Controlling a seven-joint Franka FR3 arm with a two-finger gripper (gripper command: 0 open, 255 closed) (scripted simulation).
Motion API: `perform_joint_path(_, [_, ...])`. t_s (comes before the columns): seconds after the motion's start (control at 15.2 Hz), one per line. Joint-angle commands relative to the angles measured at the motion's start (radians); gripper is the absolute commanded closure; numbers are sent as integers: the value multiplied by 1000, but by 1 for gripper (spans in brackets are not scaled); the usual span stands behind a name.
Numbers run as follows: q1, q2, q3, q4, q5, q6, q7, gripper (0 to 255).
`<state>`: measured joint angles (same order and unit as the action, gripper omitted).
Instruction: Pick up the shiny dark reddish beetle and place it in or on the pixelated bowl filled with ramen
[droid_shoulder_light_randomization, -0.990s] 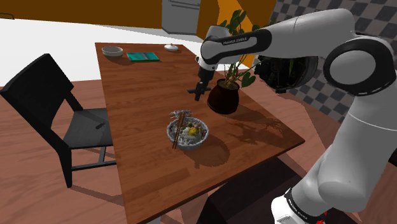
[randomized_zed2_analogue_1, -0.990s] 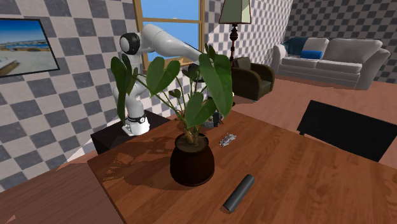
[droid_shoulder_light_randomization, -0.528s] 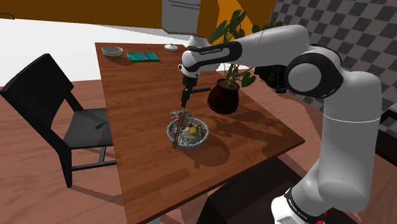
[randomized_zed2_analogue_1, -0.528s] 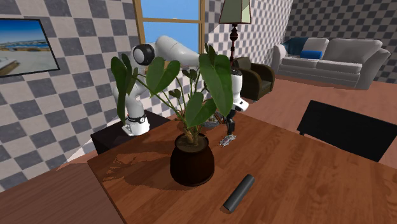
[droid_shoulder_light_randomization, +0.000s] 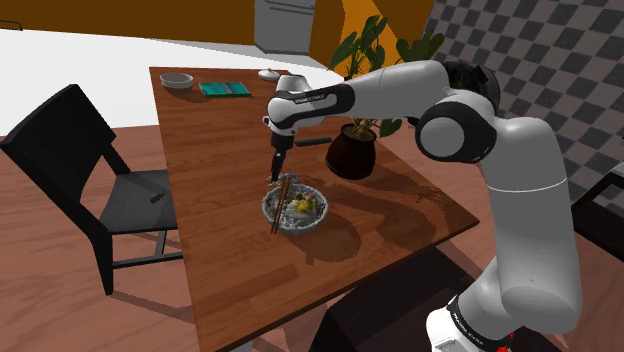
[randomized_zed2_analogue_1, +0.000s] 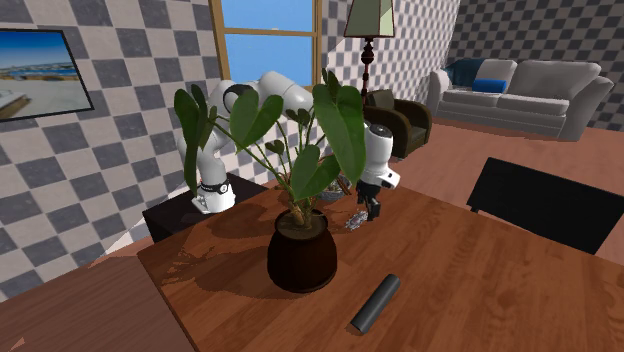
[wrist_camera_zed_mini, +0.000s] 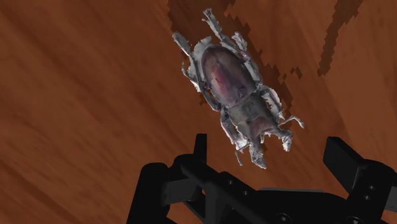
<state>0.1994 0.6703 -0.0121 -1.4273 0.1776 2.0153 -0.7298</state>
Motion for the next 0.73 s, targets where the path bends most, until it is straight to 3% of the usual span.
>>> perform_joint_path(0.0, [1, 11, 1, -12, 1, 22, -3, 0])
perform_joint_path(0.66, [3, 19, 2, -20, 3, 39, -4, 0])
